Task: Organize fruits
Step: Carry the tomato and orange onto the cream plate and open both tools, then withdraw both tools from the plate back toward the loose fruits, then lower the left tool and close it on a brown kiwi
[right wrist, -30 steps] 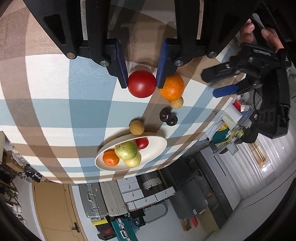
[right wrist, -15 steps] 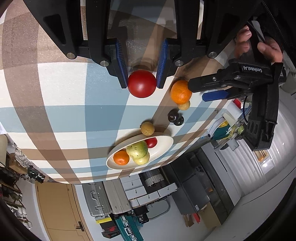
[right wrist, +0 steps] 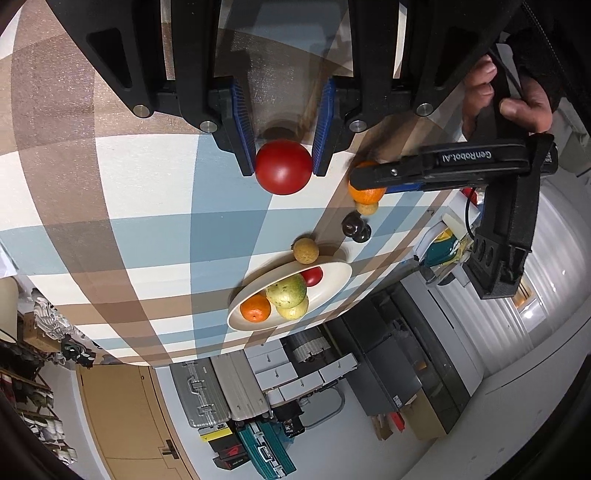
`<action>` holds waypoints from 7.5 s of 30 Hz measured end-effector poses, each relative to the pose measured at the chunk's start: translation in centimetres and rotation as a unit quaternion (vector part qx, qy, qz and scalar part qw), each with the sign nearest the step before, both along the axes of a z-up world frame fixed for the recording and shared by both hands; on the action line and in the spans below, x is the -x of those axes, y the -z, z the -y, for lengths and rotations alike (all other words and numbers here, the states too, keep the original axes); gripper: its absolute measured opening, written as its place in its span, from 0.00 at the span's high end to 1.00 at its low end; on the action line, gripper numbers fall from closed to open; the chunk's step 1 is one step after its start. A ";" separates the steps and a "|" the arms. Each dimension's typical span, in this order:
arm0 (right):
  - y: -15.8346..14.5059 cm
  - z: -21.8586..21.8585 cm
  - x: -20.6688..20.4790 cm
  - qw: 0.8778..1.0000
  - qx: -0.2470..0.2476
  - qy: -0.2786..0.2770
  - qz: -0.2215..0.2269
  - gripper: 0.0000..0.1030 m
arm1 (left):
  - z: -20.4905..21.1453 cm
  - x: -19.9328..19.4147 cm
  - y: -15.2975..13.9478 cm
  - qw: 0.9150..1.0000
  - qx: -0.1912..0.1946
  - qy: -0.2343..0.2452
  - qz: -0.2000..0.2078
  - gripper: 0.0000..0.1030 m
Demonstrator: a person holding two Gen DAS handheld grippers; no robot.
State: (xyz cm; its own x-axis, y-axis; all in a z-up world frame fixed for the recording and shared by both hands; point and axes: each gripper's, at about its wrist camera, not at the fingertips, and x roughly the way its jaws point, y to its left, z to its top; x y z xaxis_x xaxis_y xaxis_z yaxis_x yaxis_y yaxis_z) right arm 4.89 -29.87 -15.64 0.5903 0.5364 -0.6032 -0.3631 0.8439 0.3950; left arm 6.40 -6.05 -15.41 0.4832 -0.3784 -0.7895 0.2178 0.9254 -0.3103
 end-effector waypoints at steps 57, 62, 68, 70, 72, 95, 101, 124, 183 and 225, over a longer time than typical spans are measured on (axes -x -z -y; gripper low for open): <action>-6.5 -8.0 -18.4 0.998 -0.037 -0.051 0.001 0.69 | -6.7 -15.8 -5.1 0.997 0.063 -0.038 0.021 0.64; -6.2 -9.2 -19.9 0.998 -0.033 -0.061 -0.005 0.69 | -7.4 -17.4 -3.8 0.997 0.059 -0.042 0.007 0.64; -5.5 -10.4 -20.7 0.997 -0.017 -0.073 -0.013 0.69 | -7.6 -18.5 -2.4 0.998 0.052 -0.040 -0.004 0.64; -5.0 -10.6 -21.0 0.997 -0.016 -0.070 -0.025 0.69 | -7.6 -18.7 -2.0 0.998 0.055 -0.037 -0.008 0.64; -4.8 -10.7 -21.0 0.998 -0.005 -0.060 -0.029 0.69 | -7.6 -18.9 -1.6 0.998 0.062 -0.030 -0.012 0.64; -5.8 -9.2 -19.1 0.999 -0.016 -0.017 -0.029 0.58 | -7.7 -17.5 -3.1 0.998 0.056 -0.032 -0.005 0.62; -6.9 -8.5 -18.3 0.999 -0.030 -0.009 -0.009 0.57 | -8.2 -15.8 -4.8 0.998 0.053 -0.037 0.009 0.59; -10.3 -7.6 -13.3 0.999 -0.017 -0.007 0.036 0.46 | -8.7 -8.9 -10.2 0.994 0.046 -0.060 0.075 0.40; -9.0 -4.9 -2.5 0.994 0.041 0.038 0.089 0.01 | -4.0 -3.0 -1.4 0.998 -0.026 -0.050 0.028 0.02; -4.0 -5.6 -6.9 0.995 0.056 0.081 0.001 0.01 | -10.7 -2.4 -5.1 0.996 0.062 -0.007 0.065 0.77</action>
State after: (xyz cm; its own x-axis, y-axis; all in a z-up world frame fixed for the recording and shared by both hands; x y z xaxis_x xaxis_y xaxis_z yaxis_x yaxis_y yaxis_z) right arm 11.82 -24.30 -11.67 0.6645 0.3630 -0.6532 -0.2192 0.9303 0.2940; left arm 8.85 4.61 -10.32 0.5847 -0.4607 -0.6678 0.2504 0.8854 -0.3917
